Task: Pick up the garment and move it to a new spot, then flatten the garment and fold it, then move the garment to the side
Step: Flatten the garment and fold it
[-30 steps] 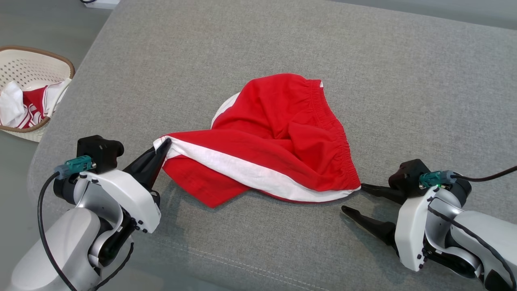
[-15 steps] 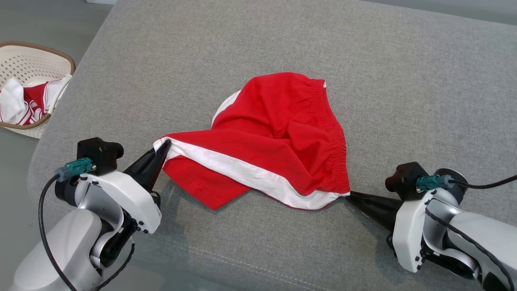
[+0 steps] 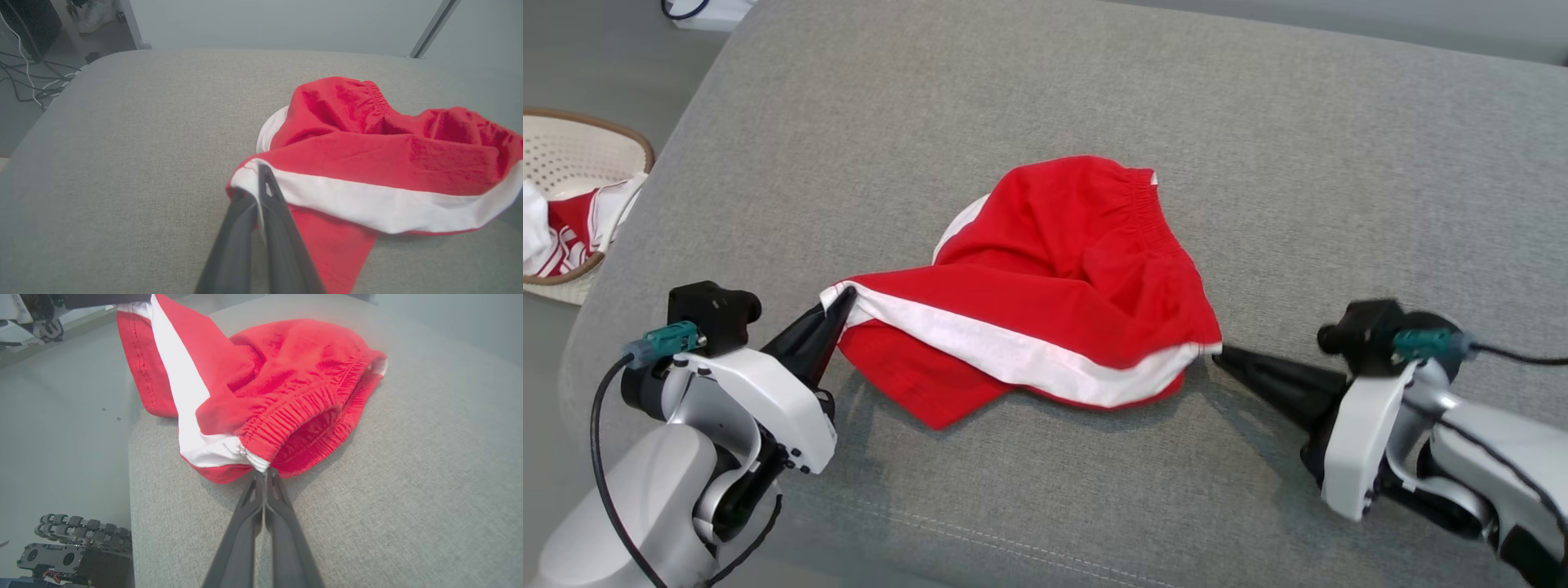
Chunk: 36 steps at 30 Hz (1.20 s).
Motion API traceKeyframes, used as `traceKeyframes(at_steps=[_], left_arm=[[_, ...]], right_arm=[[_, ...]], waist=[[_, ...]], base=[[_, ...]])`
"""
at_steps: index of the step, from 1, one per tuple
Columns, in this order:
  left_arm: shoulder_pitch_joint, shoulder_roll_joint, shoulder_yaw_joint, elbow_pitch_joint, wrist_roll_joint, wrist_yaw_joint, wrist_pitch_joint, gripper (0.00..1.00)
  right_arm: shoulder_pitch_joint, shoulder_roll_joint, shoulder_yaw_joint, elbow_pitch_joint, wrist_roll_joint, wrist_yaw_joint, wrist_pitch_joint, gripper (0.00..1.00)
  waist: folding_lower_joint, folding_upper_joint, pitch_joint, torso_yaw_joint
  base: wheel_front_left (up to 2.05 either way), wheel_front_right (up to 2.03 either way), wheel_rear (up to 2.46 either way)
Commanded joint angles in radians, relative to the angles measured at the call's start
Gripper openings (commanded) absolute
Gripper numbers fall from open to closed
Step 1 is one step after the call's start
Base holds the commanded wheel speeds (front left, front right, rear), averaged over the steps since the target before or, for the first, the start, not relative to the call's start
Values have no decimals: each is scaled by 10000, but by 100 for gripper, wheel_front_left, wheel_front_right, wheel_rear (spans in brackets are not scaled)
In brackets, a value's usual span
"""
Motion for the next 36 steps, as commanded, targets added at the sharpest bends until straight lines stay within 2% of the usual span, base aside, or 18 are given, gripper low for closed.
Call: traceKeyframes(at_steps=[1, 11, 18, 23, 27, 31, 36], left_arm=[[-631, 526, 458, -248, -61, -97, 34, 0], [-2143, 1081, 713, -1011, -240, -469, 916, 0], [-3977, 1072, 591, -953, -375, -838, 1676, 0], [-5457, 894, 620, -174, -330, -988, 1155, 0], [-5788, 747, 544, 291, -581, -1025, 417, 0], [-4745, 885, -16, 18, -1540, -1031, 352, 0], [-2831, 1606, -606, -690, -3097, -1033, 1259, 0]], right_arm=[[-132, -206, -101, -159, 230, -2, -319, 0], [-1908, -278, -316, -320, 2195, -2, -1404, 0], [-3064, -147, -703, 57, 3254, -2, -1565, 0], [-4193, 409, -857, 991, 3815, -2, -1554, 0], [-4731, 699, -891, 1206, 4378, -2, -1511, 0], [-4220, 282, -460, 273, 5120, -2, -611, 0], [-2638, -872, -160, -1218, 6040, -2, 1466, 0]], waist=[[0, 0, -106, -149], [0, 0, -497, -948], [0, 0, -602, -1685], [0, 0, -508, -2206], [0, 0, -515, -2399], [0, 0, -686, -2412], [0, 0, -1060, -2326]], base=[[0, 0, 0], [0, 0, 0], [0, 0, 0], [0, 0, 0], [0, 0, 0], [0, 0, 0], [0, 0, 0]])
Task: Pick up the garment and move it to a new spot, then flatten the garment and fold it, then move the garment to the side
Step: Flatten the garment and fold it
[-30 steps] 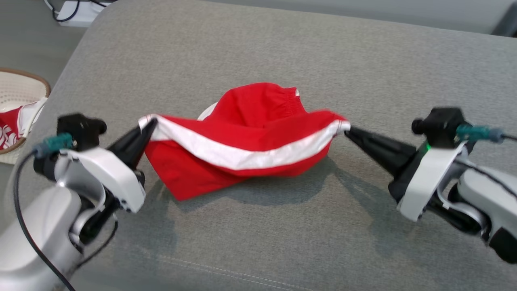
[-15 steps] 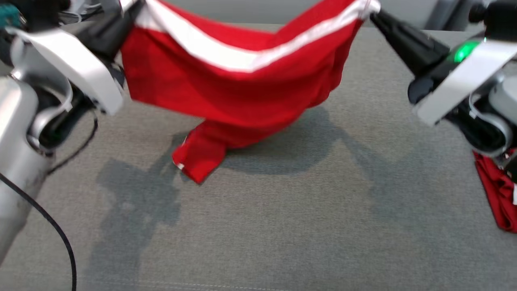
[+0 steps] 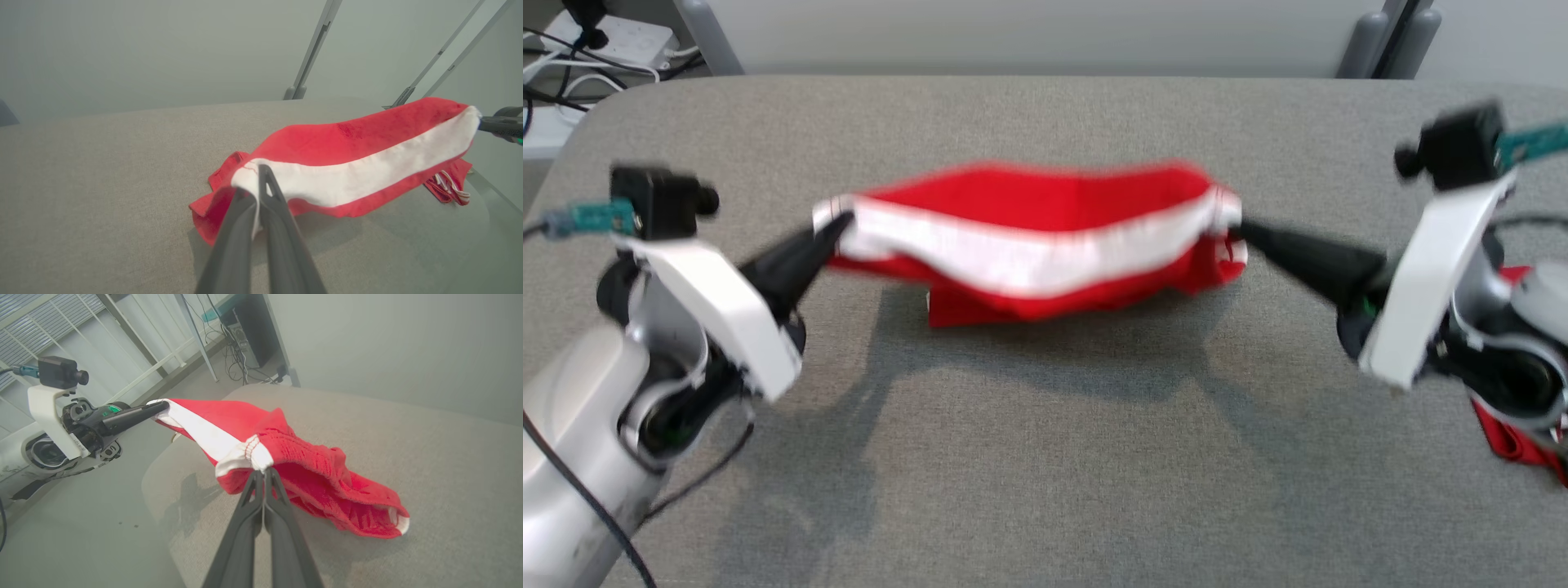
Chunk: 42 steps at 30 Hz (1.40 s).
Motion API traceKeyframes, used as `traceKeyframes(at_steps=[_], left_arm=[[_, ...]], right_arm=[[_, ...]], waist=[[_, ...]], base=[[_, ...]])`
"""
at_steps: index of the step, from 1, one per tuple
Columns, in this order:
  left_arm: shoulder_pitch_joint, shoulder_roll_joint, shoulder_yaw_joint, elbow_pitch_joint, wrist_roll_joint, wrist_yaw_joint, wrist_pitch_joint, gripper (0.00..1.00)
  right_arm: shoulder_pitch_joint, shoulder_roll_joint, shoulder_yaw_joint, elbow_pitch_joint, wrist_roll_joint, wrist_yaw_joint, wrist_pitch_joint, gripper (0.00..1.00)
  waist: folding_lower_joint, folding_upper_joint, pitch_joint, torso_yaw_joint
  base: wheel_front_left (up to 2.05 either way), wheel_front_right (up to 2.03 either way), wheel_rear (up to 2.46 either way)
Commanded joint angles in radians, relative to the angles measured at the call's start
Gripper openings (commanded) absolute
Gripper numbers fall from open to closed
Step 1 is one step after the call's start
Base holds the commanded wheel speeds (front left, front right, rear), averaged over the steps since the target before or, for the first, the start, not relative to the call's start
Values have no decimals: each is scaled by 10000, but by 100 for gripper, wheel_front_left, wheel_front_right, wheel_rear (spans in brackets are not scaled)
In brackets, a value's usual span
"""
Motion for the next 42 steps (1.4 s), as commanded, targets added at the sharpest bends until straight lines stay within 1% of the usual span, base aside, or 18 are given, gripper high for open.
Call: traceKeyframes(at_steps=[1, 6, 11, 13, 14, 15, 16, 18, 20, 21, 22, 23, 25, 26, 29, 32, 37, 42], left_arm=[[112, 764, 364, -480, -487, -69, 373, 0], [1365, 1817, -124, -1756, -1722, -65, 2118, 0], [2108, 2907, -493, -3183, -3226, 351, 4187, 0], [2110, 3083, -603, -3426, -3616, 620, 4831, 0], [2110, 3083, -603, -3426, -3616, 620, 4831, 0], [1816, 2984, -664, -3266, -3633, 856, 5191, 0], [1816, 2984, -664, -3266, -3633, 856, 5191, 0], [1237, 2675, -717, -2749, -3301, 942, 5351, 0], [213, 2168, -446, -1993, -2429, 888, 4672, 0], [-484, 1794, -70, -1573, -1941, 843, 3878, 0], [-2138, 1119, 763, -850, -619, 639, 1716, 0], [-2909, 773, 1122, -531, -38, 482, 564, 0], [-4108, 192, 1609, 61, 614, 209, -1195, 0], [-4493, -26, 1685, 332, 721, 111, -1684, 0], [-5115, -298, 1510, 1017, 752, -35, -2239, 0], [-5135, -249, 1151, 1161, 371, -63, -2423, 0], [-4189, 218, 136, 1279, -442, -68, -2489, 0], [-2730, 428, -865, 1571, -1193, -69, -3096, 0]], right_arm=[[764, -468, -72, -591, 433, 0, 576, 0], [2066, -1360, -39, -1814, 1570, 0, 2738, 0], [2949, -2047, -32, -2537, 2406, 0, 4644, 0], [2914, -2017, -31, -2413, 2380, 0, 4945, 0], [2914, -2017, -31, -2413, 2380, 0, 4945, 0], [2677, -1665, -31, -1881, 2423, 0, 4997, 0], [2677, -1665, -31, -1881, 2423, 0, 4997, 0], [2086, -1083, -104, -916, 2285, 0, 4954, 0], [1092, -288, -592, 276, 1957, 0, 4401, 0], [434, 142, -1051, 904, 1732, 0, 3823, 0], [-935, 922, -2159, 2026, 1389, 0, 2413, 0], [-1636, 1232, -2724, 2525, 1171, 0, 1609, 0], [-2716, 1704, -3645, 3278, 990, 0, 370, 0], [-3094, 1834, -3910, 3533, 909, 0, 13, 0], [-3404, 1970, -3943, 3858, 953, 0, 267, 0], [-3084, 1856, -3756, 3643, 1191, 0, 903, 0], [-1879, 1246, -3317, 3448, 1488, 0, 1795, 0], [-276, 882, -2929, 3235, 1847, 0, 2210, 0]], waist=[[0, 0, -196, 51], [0, 0, -434, -21], [0, 0, -56, -112], [0, 0, 428, -119], [0, 0, 428, -119], [0, 0, 1054, -107], [0, 0, 1054, -107], [0, 0, 1731, -95], [0, 0, 2377, -75], [0, 0, 2665, -47], [0, 0, 3074, 19], [0, 0, 3154, 39], [0, 0, 3072, 49], [0, 0, 2990, 33], [0, 0, 2739, -55], [0, 0, 2828, -191], [0, 0, 3248, -279], [0, 0, 3467, -322]], base=[[0, 0, 0], [0, 0, 0], [0, 0, 0], [0, 0, 0], [0, 0, 0], [0, 0, 0], [0, 0, 0], [0, 0, 0], [0, 0, 0], [0, 0, 0], [0, 0, 0], [0, 0, 0], [0, 0, 0], [0, 0, 0], [0, 0, 0], [0, 0, 0], [0, 0, 0], [0, 0, 0]])
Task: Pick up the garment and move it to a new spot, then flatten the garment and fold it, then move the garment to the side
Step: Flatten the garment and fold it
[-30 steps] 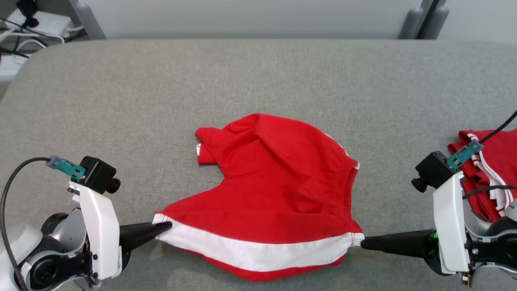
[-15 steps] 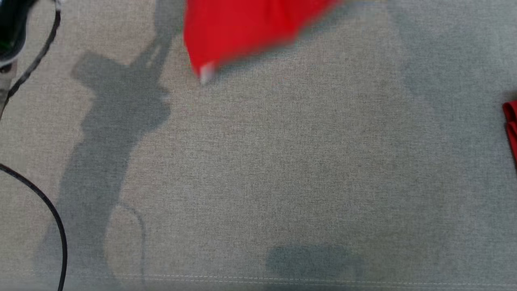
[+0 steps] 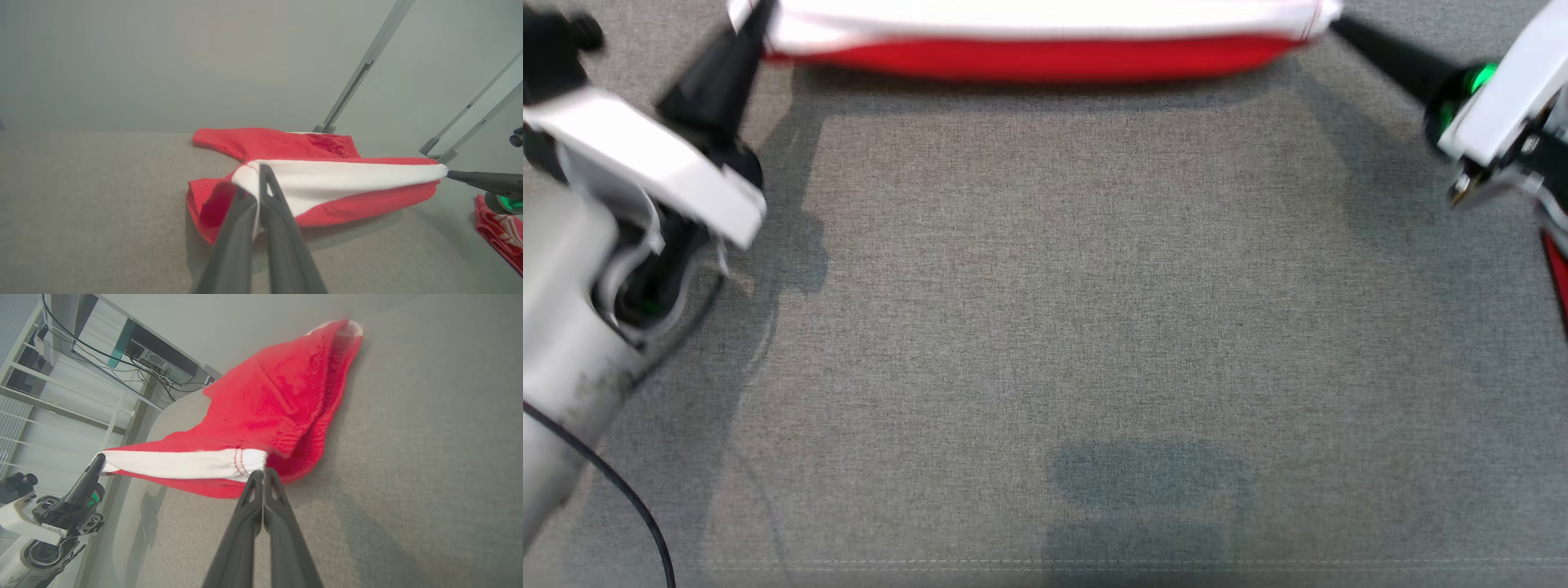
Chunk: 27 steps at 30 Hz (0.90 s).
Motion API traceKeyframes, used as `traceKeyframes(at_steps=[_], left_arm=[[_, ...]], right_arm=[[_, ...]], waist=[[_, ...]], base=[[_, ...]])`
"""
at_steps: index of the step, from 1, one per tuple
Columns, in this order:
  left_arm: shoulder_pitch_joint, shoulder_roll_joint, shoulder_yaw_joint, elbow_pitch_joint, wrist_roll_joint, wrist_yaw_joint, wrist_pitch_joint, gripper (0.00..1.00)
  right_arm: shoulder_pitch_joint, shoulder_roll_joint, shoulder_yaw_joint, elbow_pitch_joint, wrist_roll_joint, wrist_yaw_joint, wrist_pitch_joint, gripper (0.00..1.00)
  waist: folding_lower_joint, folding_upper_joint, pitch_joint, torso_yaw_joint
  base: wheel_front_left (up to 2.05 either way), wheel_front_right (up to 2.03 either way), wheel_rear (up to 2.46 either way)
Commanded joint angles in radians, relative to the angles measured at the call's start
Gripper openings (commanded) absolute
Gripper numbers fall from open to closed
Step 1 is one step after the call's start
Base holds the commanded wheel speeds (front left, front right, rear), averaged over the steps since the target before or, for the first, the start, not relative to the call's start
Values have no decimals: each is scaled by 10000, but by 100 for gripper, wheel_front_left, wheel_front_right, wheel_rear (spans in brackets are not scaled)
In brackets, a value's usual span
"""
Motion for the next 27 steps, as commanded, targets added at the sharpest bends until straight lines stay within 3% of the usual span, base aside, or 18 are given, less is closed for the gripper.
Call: traceKeyframes(at_steps=[1, 11, 27], left_arm=[[92, 572, 185, -121, -105, -69, -161, 0], [2058, 813, -973, -719, -507, -70, -742, 0], [4756, -136, -164, -686, 366, -70, -759, 0]], right_arm=[[580, -316, -22, -263, 78, 14, 46, 0], [2983, -1216, 226, -1666, -238, 14, -427, 0], [5265, -1071, 446, -2405, -281, 14, -1019, 0]], waist=[[0, 0, 8, 1], [0, 0, -916, 252], [0, 0, -2770, 418]], base=[[0, 0, 0], [0, 0, 0], [0, 0, 0]])
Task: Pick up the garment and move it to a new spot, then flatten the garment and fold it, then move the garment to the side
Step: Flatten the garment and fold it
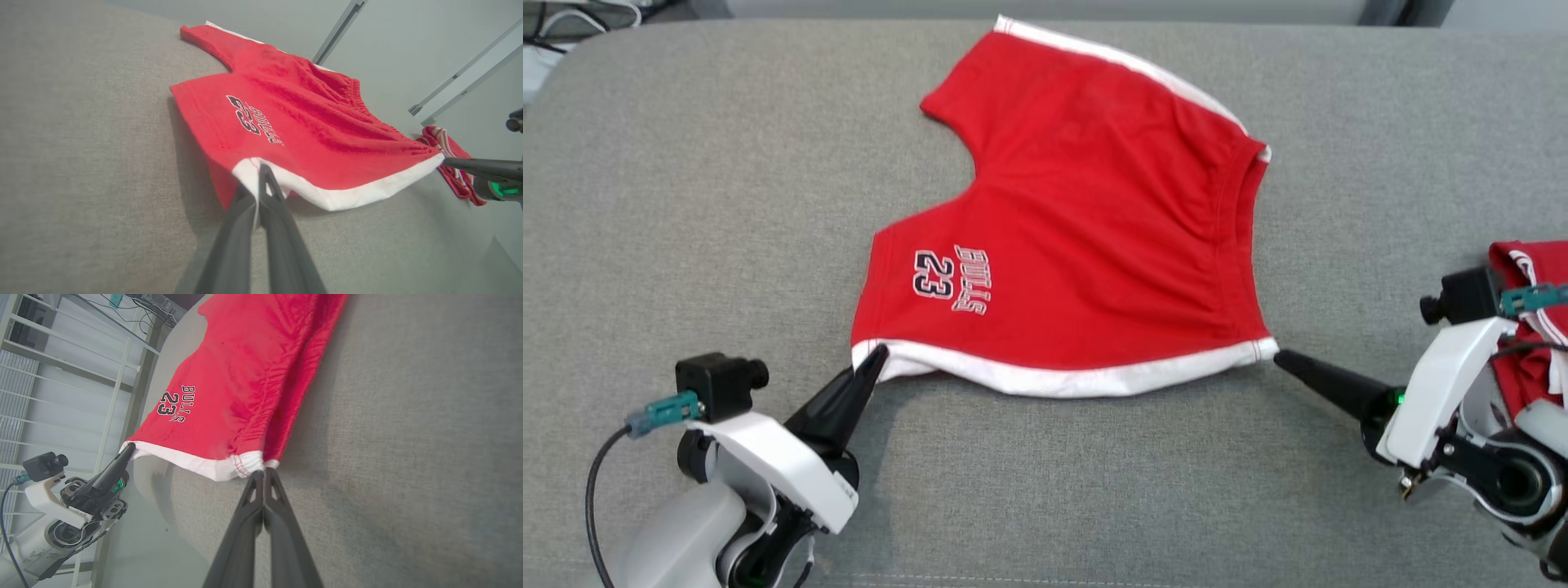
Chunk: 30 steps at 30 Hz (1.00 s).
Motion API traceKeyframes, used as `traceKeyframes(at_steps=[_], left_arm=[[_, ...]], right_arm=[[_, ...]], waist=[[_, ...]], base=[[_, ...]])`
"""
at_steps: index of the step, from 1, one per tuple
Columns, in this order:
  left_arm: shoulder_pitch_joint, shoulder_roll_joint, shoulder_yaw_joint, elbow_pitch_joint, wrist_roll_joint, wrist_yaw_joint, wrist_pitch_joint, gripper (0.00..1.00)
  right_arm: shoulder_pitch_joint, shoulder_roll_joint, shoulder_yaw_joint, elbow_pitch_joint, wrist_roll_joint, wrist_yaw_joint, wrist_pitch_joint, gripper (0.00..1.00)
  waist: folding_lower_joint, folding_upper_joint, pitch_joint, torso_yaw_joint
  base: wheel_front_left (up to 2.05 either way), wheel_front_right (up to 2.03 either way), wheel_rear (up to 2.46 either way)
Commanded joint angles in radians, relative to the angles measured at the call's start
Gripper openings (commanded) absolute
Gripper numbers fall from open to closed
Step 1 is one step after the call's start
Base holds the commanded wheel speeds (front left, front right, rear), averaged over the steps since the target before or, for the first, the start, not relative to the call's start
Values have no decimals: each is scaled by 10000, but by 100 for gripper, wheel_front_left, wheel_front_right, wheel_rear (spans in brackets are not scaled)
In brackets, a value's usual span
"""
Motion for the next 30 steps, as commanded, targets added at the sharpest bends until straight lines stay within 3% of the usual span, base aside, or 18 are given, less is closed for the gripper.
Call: traceKeyframes(at_steps=[1, 10, 11, 12, 13, 19, 26, 30], left_arm=[[84, 322, 521, -80, 53, -70, -132, 0], [1083, 382, 638, 174, 336, -71, -133, 0], [1117, 371, 645, 263, 422, -71, -133, 20], [1152, 336, 660, 336, 473, -71, -133, 81], [1174, 319, 669, 401, 541, -71, -133, 100], [1382, 194, 1369, 718, 1197, -71, -133, 100], [1903, -471, 3704, 675, 2780, -2, -133, 100], [2375, -922, 4908, 411, 3859, 189, -133, 100]], right_arm=[[504, -197, -20, -172, -8, 14, -129, 0], [1340, -282, -21, -75, -164, 14, -280, 0], [1385, -276, -26, -20, -220, 14, -322, 44], [1410, -288, -22, 39, -322, 14, -376, 100], [1425, -300, -52, 118, -416, 14, -482, 100], [1371, -414, -421, 385, -1190, 14, -1698, 100], [1264, -193, -760, 1250, -2536, 14, -3754, 100], [1230, 247, -1375, 1863, -3526, 14, -4166, 100]], waist=[[0, 0, -319, 29], [0, 0, -783, -40], [0, 0, -792, -55], [0, 0, -798, -69], [0, 0, -805, -89], [0, 0, -946, -199], [0, 0, -1240, -249], [0, 0, -1454, -300]], base=[[0, 0, 0], [0, 0, 0], [0, 0, 0], [0, 0, 0], [0, 0, 0], [0, 0, 0], [0, 0, 0], [0, 0, 0]])
